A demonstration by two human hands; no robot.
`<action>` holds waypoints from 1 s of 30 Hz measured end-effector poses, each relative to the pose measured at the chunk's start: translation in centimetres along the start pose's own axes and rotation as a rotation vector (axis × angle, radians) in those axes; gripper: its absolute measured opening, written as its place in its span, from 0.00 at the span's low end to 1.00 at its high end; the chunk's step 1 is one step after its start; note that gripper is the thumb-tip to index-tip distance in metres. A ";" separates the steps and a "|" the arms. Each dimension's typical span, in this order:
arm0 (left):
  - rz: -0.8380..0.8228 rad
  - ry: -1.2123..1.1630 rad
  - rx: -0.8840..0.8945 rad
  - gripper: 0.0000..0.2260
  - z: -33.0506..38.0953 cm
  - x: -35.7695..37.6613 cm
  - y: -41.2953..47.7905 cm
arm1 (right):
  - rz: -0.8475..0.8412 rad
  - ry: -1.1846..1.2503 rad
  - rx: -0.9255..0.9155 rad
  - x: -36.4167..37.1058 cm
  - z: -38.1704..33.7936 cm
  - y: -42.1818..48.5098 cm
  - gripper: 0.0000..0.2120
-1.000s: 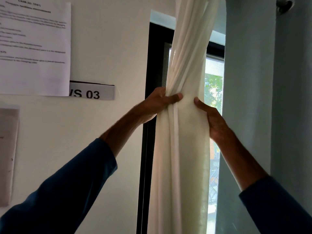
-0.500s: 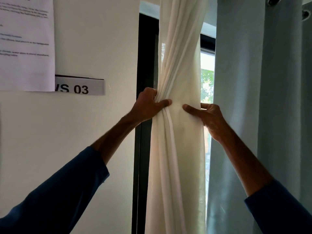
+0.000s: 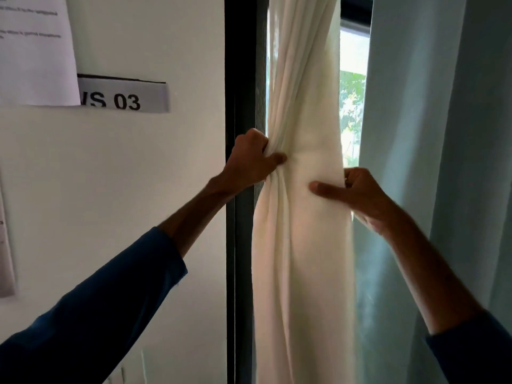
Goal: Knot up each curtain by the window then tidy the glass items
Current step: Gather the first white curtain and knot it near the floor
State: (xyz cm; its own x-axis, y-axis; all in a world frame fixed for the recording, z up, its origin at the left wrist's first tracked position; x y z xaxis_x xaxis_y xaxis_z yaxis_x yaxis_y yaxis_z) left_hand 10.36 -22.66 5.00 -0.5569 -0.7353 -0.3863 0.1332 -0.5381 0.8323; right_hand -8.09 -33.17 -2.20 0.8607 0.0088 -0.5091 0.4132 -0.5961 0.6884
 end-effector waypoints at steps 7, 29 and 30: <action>0.062 -0.002 -0.035 0.19 -0.3 1.3 -0.5 | 0.096 -0.118 0.008 -1.4 0.9 0.6 0.08; -0.048 0.014 -0.024 0.25 -4.5 9.1 -12.4 | 0.590 -0.356 0.038 7.0 3.5 -11.7 0.11; -0.057 0.027 -0.014 0.26 -4.2 9.6 -13.2 | 0.579 -0.378 0.044 7.6 3.7 -12.5 0.12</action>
State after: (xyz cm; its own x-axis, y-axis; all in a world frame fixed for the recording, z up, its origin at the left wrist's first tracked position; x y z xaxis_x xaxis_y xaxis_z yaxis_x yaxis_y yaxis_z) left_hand 6.75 -24.35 -11.36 -0.5419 -0.7141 -0.4431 0.1133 -0.5845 0.8035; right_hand -7.79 -28.62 -16.59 0.7730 -0.5963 -0.2163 -0.1011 -0.4525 0.8860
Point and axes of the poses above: each hand's wrist, its own y-axis towards the middle knuckle, its own x-axis out of the palm, z = x × y, the point moved 8 cm from there along y, towards the middle knuckle, and after that the axes turned 15 degrees about -y, right-handed, at the moved point
